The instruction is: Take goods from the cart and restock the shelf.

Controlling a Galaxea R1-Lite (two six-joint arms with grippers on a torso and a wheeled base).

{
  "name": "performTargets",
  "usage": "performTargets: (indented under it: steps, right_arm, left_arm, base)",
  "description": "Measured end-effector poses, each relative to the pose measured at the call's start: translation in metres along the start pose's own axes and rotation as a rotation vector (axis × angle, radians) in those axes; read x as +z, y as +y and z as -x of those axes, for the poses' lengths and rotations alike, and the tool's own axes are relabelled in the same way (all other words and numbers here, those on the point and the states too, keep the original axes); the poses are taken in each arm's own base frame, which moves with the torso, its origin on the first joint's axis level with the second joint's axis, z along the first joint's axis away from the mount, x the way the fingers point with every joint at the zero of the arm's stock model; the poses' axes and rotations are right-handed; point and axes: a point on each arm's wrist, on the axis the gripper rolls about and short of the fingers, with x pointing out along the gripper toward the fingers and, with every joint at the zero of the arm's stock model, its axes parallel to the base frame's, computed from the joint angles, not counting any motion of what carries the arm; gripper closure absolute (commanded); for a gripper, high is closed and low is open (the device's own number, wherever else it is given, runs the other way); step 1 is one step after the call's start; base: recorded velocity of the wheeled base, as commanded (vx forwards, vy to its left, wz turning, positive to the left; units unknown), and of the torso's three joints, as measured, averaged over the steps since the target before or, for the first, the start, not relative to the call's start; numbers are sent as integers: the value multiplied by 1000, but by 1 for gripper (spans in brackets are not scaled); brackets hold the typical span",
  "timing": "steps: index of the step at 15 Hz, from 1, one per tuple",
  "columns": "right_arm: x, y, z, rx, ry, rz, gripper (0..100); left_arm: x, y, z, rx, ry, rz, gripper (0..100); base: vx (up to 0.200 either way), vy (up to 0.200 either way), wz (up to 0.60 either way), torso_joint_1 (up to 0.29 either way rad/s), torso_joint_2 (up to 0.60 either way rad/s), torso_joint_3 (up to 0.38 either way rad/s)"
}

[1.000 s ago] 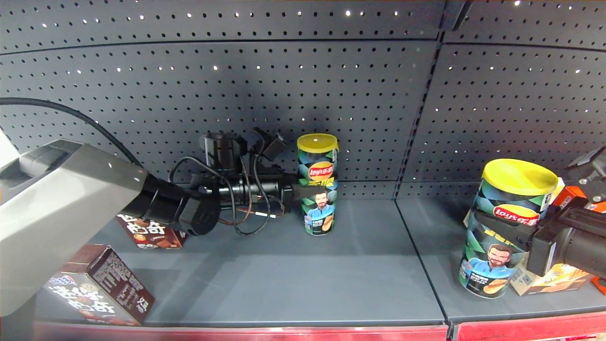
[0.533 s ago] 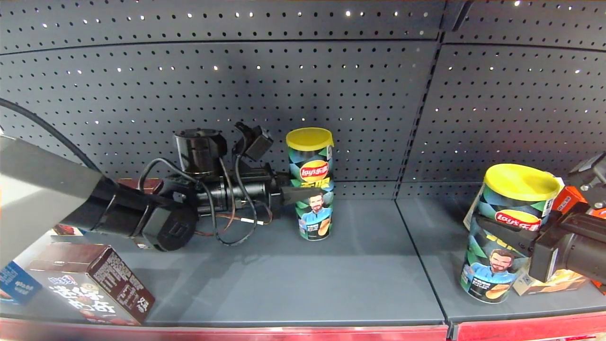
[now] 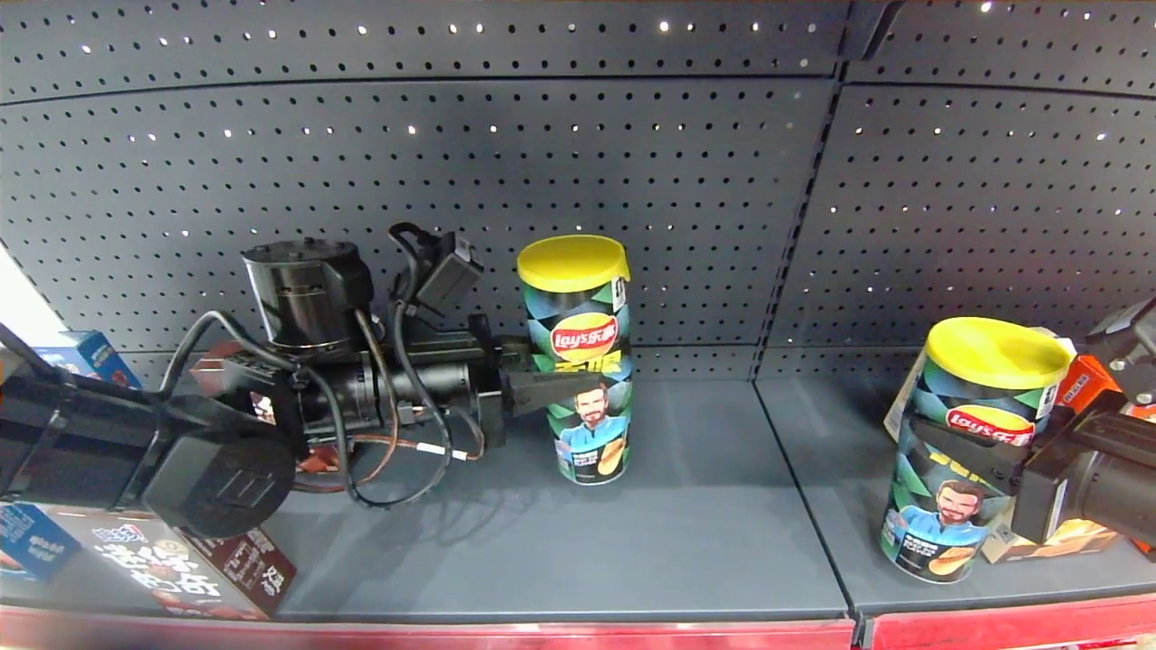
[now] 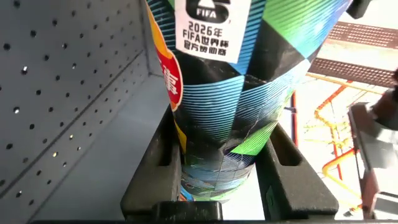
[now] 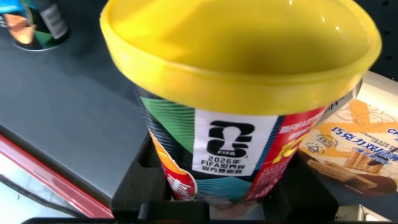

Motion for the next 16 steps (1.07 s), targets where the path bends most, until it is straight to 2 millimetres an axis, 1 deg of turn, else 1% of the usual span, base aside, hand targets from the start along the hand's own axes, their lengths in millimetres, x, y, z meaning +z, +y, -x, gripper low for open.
performTargets:
  steps: [3, 6, 9, 12, 16]
  right_arm:
    - [0, 0, 1, 1, -1, 0, 100]
    - [-3, 1, 4, 3, 5, 0, 100]
    - [-6, 2, 6, 3, 9, -1, 100]
    - [-6, 3, 8, 3, 6, -1, 100]
    - [-6, 3, 8, 2, 6, 0, 100]
  left_arm:
    - [-2, -20, 12, -11, 16, 15, 100]
    - [-11, -37, 25, -16, 26, 26, 100]
    - [-21, -51, 33, -26, 24, 24, 100]
    - [-27, -58, 35, -38, 34, 34, 100]
    - [-32, -60, 34, -46, 48, 48, 100]
  base:
    - [0, 0, 0, 0, 0, 0]
    - [0, 0, 0, 0, 0, 0]
    - [0, 0, 0, 0, 0, 0]
    - [0, 0, 0, 0, 0, 0]
    - [0, 0, 0, 0, 0, 0]
